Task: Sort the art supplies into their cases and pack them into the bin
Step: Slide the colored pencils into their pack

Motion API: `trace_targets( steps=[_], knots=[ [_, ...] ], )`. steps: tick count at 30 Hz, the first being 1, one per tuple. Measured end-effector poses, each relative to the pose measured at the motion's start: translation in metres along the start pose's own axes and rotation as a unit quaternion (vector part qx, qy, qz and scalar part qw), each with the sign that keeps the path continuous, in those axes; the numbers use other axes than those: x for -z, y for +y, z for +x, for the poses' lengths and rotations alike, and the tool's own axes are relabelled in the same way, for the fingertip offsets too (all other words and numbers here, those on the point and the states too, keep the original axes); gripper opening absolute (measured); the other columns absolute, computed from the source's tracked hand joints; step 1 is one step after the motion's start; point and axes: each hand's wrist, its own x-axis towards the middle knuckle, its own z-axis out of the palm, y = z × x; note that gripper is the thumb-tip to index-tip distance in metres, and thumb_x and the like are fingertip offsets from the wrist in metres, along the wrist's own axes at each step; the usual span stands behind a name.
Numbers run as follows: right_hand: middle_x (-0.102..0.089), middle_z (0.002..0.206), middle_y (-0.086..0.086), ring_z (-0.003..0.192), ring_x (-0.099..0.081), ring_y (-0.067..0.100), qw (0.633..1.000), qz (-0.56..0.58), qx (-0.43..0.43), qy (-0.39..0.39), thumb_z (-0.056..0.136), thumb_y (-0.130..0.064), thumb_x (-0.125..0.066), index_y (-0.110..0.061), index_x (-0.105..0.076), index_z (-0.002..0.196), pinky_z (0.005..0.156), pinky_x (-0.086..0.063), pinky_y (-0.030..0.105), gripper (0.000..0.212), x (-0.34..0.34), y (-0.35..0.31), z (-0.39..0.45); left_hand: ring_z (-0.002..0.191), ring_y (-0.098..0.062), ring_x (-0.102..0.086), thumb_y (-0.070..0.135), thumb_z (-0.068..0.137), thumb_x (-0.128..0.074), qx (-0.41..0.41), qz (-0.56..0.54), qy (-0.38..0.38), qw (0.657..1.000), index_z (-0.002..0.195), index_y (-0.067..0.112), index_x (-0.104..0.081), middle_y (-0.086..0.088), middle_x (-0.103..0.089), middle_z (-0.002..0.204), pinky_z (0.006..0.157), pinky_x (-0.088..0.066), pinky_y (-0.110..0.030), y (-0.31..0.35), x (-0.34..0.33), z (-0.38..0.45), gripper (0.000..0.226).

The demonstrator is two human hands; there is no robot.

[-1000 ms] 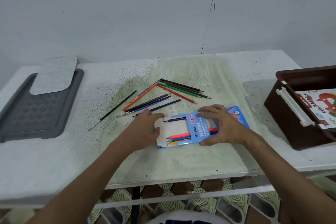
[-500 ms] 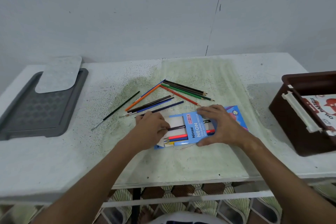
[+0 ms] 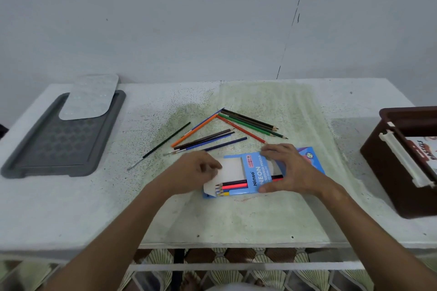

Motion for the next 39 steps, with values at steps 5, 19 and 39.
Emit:
trace_targets(
  steps=[5, 19, 39],
  knots=[
    [-0.057, 0.123, -0.006, 0.115, -0.046, 0.006, 0.995, 0.006, 0.008, 0.104, 0.078, -0.042, -0.073, -0.017, -0.064, 0.121, 0.099, -0.036, 0.024, 0.050, 0.008, -0.008, 0.021, 0.080, -0.012, -0.054, 0.014, 0.090, -0.057, 0.067, 0.071, 0.199, 0.975, 0.108, 0.018, -0.070, -0.001, -0.062, 0.097, 0.071, -0.038, -0.020, -0.022, 0.044, 0.022, 0.023],
    [-0.054, 0.132, 0.014, 0.117, -0.053, 0.028, 0.981, -0.041, -0.169, 0.082, 0.092, -0.012, -0.059, -0.005, -0.056, 0.130, 0.083, -0.036, 0.017, 0.039, 0.044, 0.016, 0.080, 0.088, -0.016, -0.053, 0.027, 0.095, -0.053, 0.007, 0.198, 0.094, 0.976, 0.122, 0.020, -0.062, -0.005, -0.059, 0.101, 0.080, -0.044, -0.029, -0.023, 0.054, 0.097, 0.030],
    [-0.063, 0.084, 0.002, 0.075, -0.056, 0.013, 0.972, -0.006, -0.177, 0.152, 0.080, -0.029, -0.074, -0.010, -0.072, 0.089, 0.059, -0.039, 0.018, 0.021, 0.034, 0.024, 0.062, 0.093, -0.015, -0.055, 0.017, 0.090, -0.062, -0.059, 0.200, -0.142, 0.968, 0.109, 0.014, -0.067, -0.001, -0.063, 0.103, 0.078, -0.040, -0.026, 0.043, 0.016, 0.196, 0.020]
  ],
)
